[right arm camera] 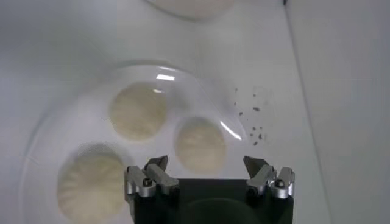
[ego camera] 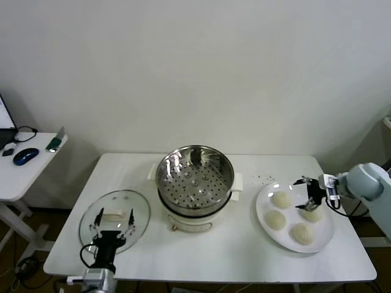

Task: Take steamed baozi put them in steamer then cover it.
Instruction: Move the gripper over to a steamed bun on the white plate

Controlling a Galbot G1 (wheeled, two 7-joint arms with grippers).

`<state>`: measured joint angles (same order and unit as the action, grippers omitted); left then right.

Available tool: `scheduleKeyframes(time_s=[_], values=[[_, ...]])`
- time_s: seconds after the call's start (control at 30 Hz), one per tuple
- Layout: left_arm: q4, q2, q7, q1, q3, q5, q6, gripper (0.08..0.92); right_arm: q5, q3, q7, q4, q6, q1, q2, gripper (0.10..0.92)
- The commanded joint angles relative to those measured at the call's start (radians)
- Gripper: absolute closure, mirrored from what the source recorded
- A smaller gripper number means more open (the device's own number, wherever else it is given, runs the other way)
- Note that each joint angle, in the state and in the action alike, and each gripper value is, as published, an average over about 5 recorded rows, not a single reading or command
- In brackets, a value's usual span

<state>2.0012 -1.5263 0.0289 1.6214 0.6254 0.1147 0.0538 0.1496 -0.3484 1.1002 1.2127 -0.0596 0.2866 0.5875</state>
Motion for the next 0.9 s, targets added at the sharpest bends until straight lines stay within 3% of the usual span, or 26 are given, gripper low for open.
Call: scheduleKeyframes(time_s=[0.03, 0.57, 0.9], values=[[0.008, 0.006, 0.0, -0.009, 0.0, 0.005, -0.028, 0.177, 0.008, -0.347, 0.089, -0.165, 0.01, -0.3, 0.045, 0.203], [0.006, 0.023, -0.006, -0.006, 0.007, 0.021, -0.056, 0.177, 0.022, -0.445, 0.055, -0.387, 0.034, -0.305, 0.276, 0.203], [0.012, 0.039, -0.004, -0.002, 0.016, 0.028, -0.054, 0.177, 0.036, -0.437, 0.062, -0.45, 0.058, -0.323, 0.328, 0.203]])
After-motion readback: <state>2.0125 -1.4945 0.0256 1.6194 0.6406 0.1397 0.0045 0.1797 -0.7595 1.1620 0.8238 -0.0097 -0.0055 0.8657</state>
